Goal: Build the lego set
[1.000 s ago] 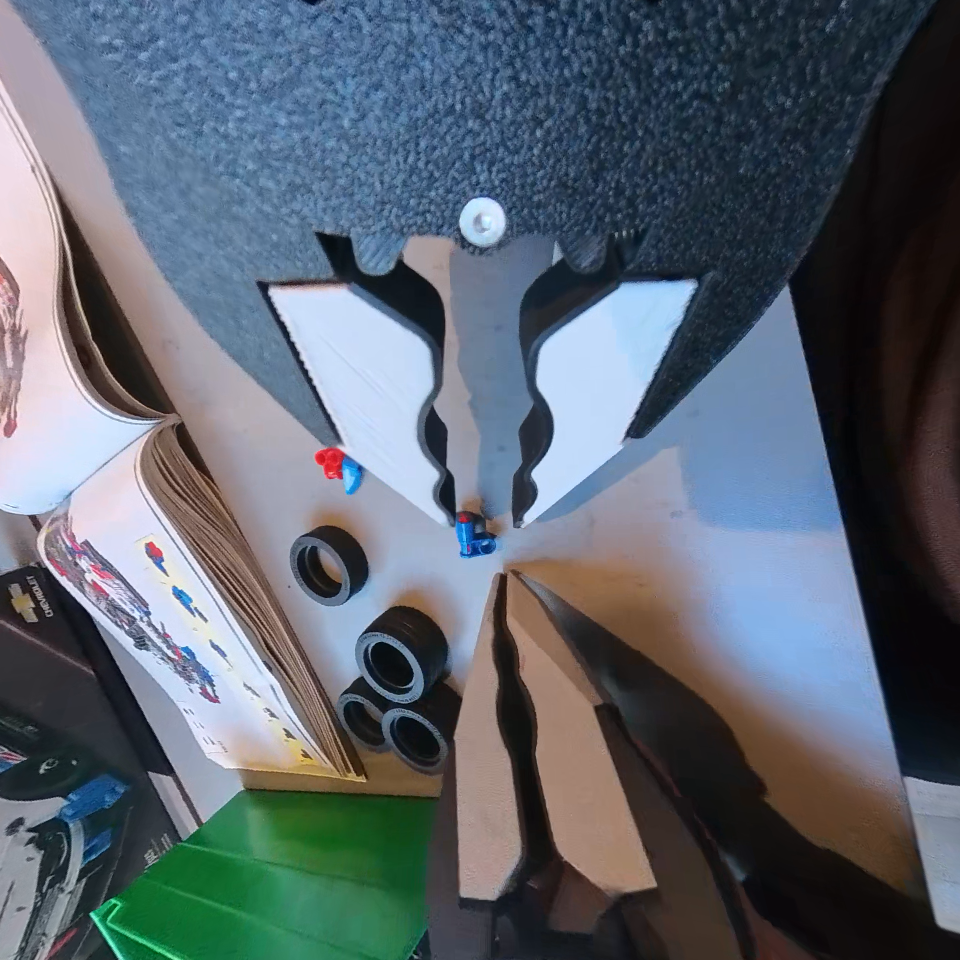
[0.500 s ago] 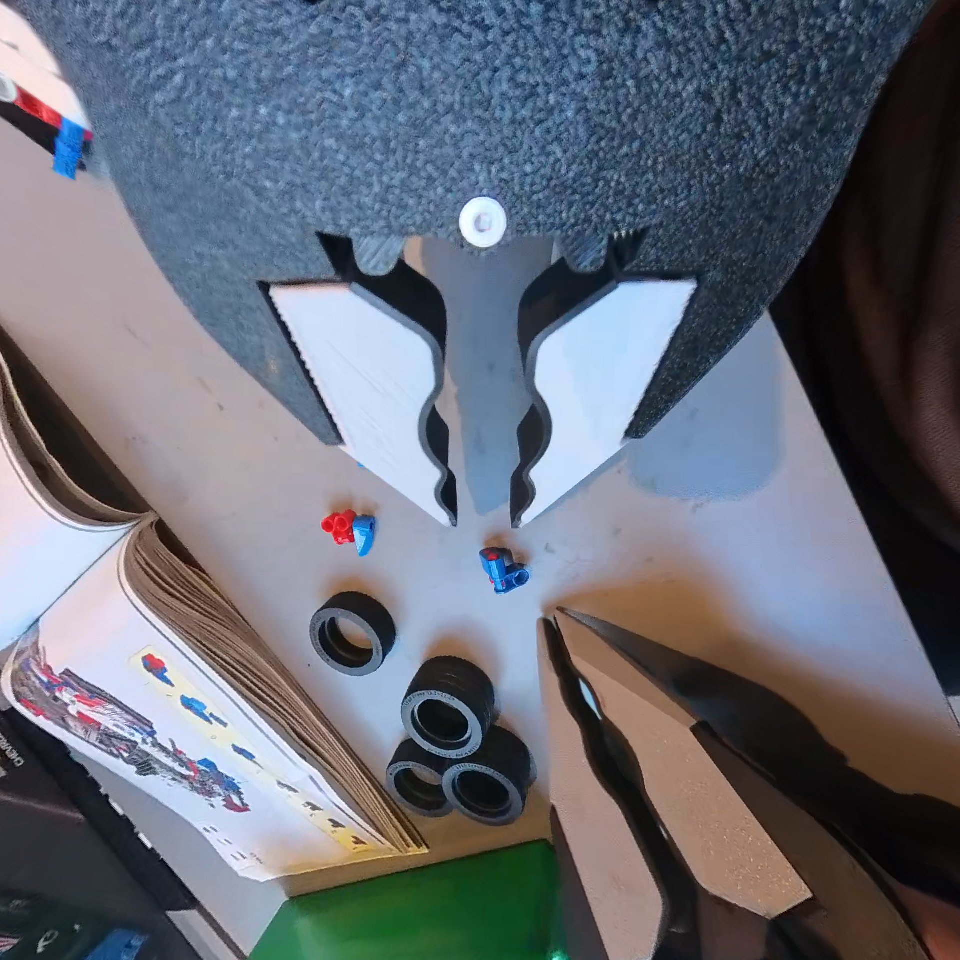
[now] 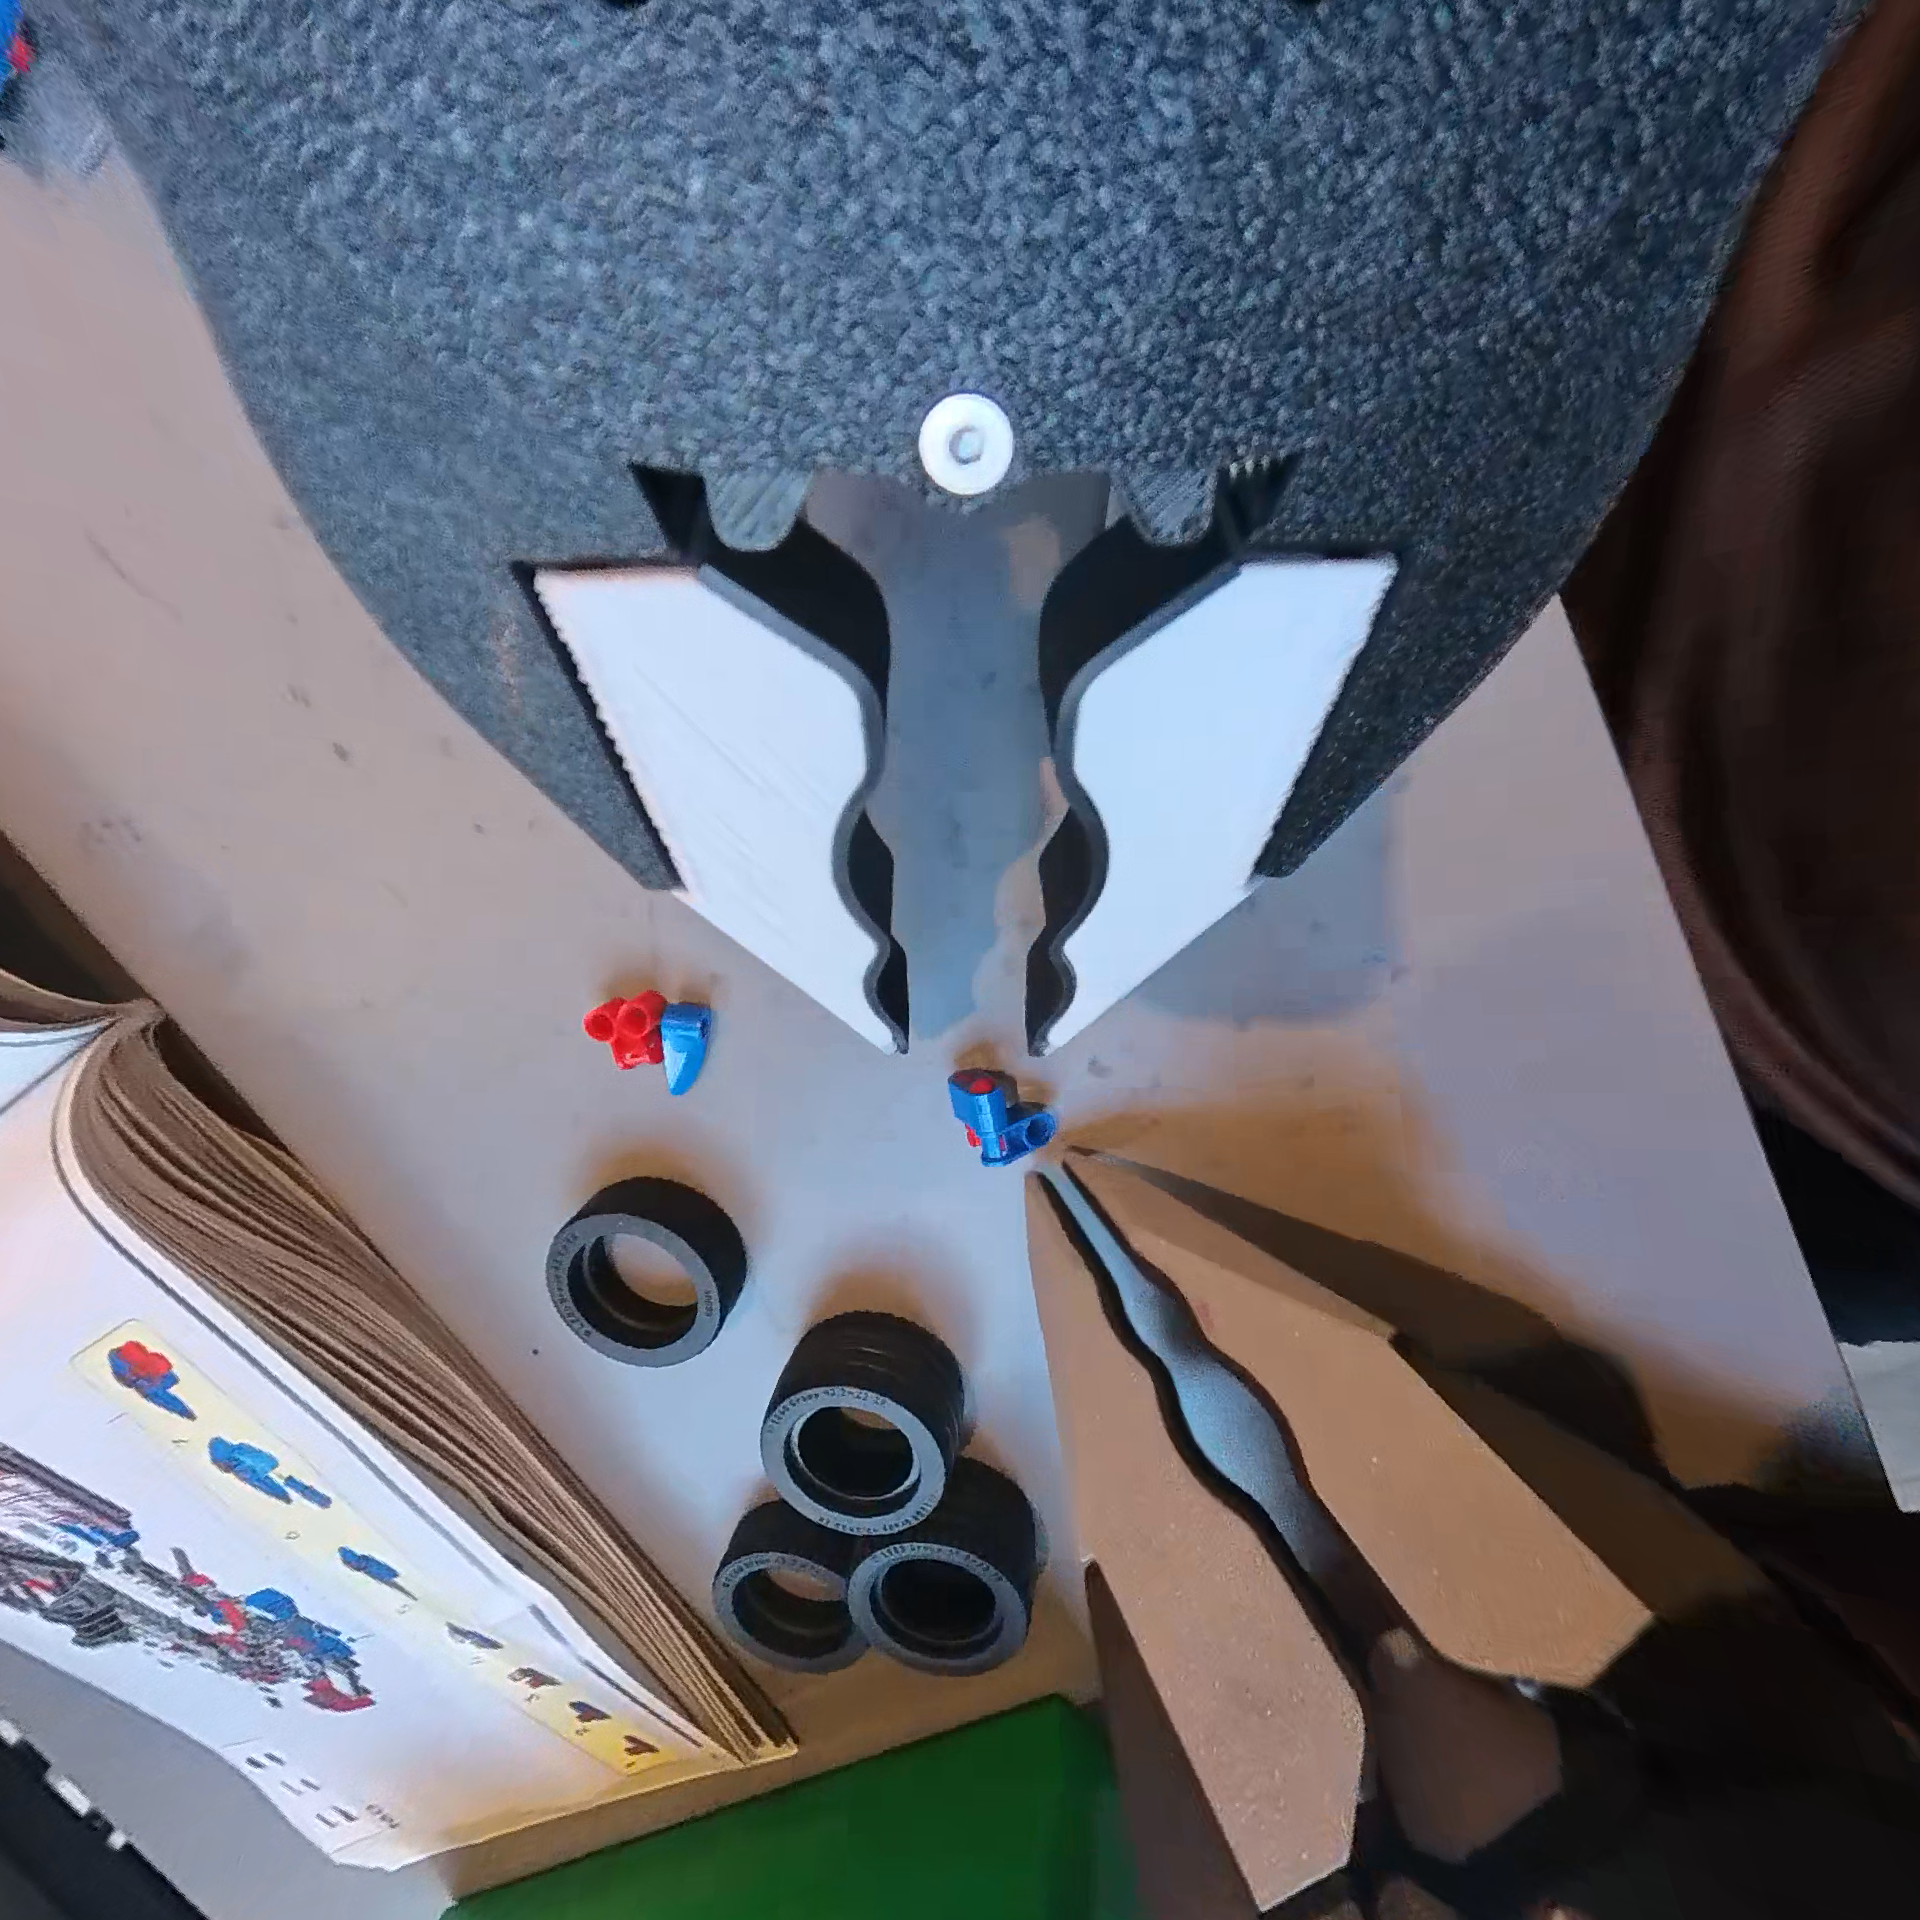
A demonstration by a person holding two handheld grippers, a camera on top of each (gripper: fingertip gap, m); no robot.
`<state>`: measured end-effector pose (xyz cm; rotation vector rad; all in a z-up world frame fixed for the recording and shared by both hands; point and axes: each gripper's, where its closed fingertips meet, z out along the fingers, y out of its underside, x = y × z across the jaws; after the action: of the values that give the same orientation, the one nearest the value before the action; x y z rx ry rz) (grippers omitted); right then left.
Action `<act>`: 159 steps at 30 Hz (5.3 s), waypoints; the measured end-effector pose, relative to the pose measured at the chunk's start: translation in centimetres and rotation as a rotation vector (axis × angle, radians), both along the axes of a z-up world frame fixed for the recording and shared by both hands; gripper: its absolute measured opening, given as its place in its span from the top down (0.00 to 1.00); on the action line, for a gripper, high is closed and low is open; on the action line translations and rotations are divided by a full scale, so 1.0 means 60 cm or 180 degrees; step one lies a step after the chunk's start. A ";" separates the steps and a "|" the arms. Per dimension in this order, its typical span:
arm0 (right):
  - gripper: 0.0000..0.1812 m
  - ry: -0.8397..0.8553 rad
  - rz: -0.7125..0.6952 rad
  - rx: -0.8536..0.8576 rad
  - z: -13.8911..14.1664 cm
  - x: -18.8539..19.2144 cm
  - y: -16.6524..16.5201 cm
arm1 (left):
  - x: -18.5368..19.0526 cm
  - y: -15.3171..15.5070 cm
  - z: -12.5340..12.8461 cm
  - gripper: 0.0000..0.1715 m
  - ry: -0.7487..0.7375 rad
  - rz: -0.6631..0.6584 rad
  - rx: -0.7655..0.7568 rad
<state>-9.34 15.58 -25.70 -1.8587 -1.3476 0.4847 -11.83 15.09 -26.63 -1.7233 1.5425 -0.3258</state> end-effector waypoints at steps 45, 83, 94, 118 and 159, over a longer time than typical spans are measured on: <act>0.84 0.0163 0.0023 -0.0076 0.008 -0.012 0.014 | 0.000 0.019 0.032 0.97 -0.0424 0.0112 0.0001; 0.94 -0.0013 0.0082 -0.0096 -0.005 -0.018 0.013 | 0.026 0.013 0.001 0.94 -0.0140 -0.0150 -0.0443; 0.95 0.0007 0.0115 -0.0061 -0.003 -0.022 0.012 | 0.027 0.014 0.001 0.92 -0.0155 -0.0137 -0.0492; 0.93 0.0200 0.0032 -0.0174 0.009 -0.018 0.018 | 0.022 0.033 0.019 0.97 -0.0447 0.0087 -0.0597; 0.96 0.1026 -0.0175 -0.0210 0.072 -0.003 0.036 | 0.034 0.023 0.108 0.84 -0.2129 0.0095 -0.2133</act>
<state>-9.51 17.71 -21.38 -1.7741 -1.0738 0.7714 -9.80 16.45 -20.13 -1.8279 0.9510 -1.3701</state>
